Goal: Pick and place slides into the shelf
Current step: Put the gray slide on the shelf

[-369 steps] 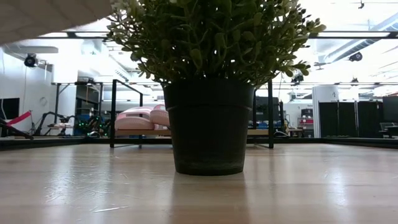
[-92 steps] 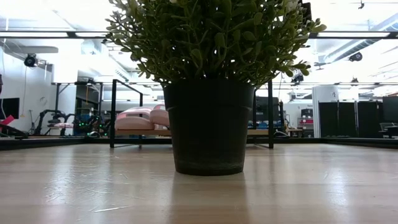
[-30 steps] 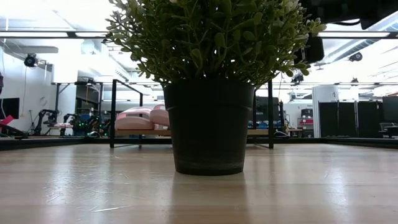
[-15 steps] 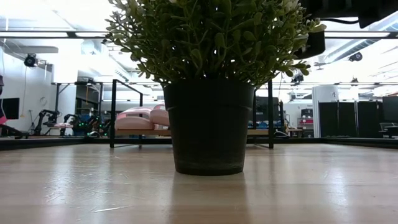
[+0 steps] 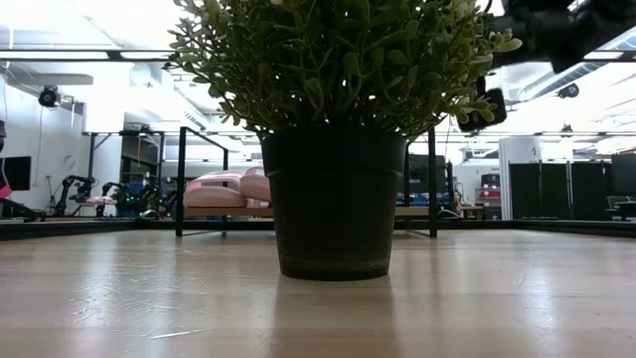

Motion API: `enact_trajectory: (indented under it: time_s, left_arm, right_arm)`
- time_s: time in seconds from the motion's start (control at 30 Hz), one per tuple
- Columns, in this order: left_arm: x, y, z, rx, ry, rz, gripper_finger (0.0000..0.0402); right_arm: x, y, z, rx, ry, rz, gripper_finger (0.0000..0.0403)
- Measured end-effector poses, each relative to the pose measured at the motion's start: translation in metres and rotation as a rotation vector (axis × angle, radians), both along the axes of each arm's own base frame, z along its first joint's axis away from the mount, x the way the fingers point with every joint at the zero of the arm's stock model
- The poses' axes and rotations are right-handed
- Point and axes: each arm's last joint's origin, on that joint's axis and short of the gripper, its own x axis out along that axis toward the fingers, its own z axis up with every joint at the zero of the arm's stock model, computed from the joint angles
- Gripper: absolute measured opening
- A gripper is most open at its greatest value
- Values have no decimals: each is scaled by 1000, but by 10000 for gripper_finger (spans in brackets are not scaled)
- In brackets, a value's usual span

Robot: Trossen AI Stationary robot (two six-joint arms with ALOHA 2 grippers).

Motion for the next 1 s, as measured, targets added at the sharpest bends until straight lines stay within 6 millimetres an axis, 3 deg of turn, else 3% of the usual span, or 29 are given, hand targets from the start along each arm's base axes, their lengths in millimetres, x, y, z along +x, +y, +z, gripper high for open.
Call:
enact_trajectory:
  time_s: [0.53, 1.0]
  left_arm:
    - [1, -2, 1, -2, -6, -26, 238]
    - [1, -5, 1, -3, -12, -51, 238]
  right_arm:
    - [19, -23, -36, 16, 121, -26, 51]
    - [19, -43, -37, -2, 148, -107, 51]
